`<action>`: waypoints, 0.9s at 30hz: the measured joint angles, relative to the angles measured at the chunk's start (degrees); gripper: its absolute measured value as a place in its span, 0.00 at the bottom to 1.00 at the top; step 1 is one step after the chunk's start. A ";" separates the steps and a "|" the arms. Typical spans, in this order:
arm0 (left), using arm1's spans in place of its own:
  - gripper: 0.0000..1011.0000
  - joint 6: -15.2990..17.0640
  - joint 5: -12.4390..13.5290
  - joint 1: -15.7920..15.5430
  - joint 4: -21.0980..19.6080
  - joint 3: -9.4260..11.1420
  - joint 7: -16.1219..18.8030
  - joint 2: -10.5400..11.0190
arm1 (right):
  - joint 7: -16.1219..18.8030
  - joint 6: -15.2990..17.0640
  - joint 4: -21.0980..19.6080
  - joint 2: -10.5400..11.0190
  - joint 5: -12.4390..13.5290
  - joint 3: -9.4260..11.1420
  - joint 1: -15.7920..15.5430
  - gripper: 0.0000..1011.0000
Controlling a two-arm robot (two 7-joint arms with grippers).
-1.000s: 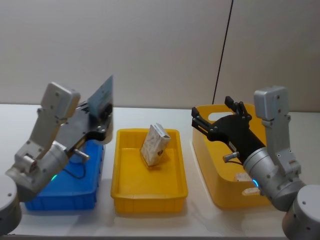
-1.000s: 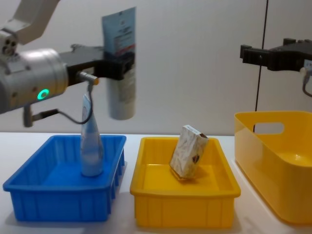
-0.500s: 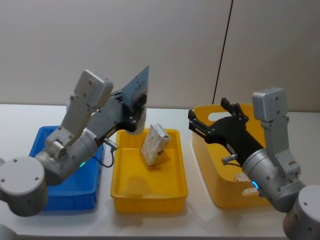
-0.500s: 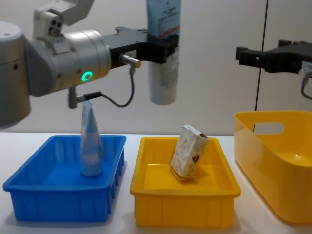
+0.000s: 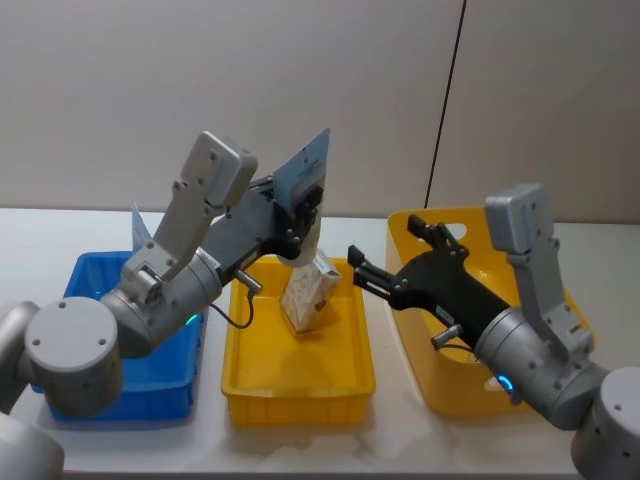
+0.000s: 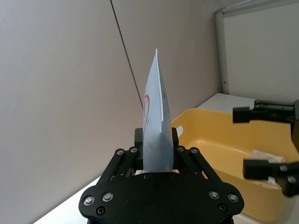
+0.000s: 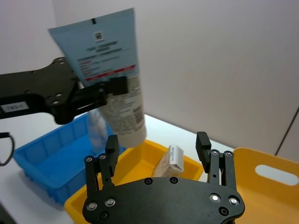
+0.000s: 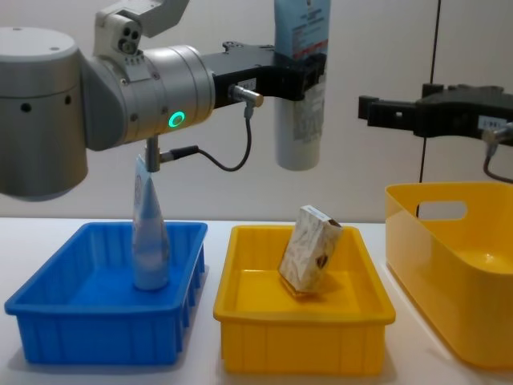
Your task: Bimanual collaborative sorting of washing and personal care products
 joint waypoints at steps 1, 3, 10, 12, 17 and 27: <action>0.25 -0.01 0.00 -0.08 0.08 0.02 -0.10 -0.08 | 0.73 0.41 0.11 0.33 0.43 -0.25 0.16 0.99; 0.25 -0.06 -0.02 -0.35 0.46 0.15 -0.39 -0.26 | 1.30 0.78 0.25 0.62 0.72 -0.51 0.36 0.99; 0.25 -0.47 -0.49 -1.13 1.23 0.63 -1.56 -0.66 | 3.51 2.35 1.71 1.69 1.53 -1.75 1.80 0.99; 0.25 -0.55 -0.65 -1.24 1.29 0.71 -1.81 -0.69 | 3.83 2.51 2.10 1.83 1.59 -1.95 2.15 0.99; 0.25 -0.79 -1.11 -1.55 1.41 0.97 -2.40 -0.76 | 4.42 2.64 3.86 2.09 1.58 -2.87 3.64 0.99; 0.25 -1.03 -1.56 -1.87 1.51 1.21 -2.96 -0.82 | 4.64 1.62 7.48 1.92 0.98 -4.29 6.49 0.99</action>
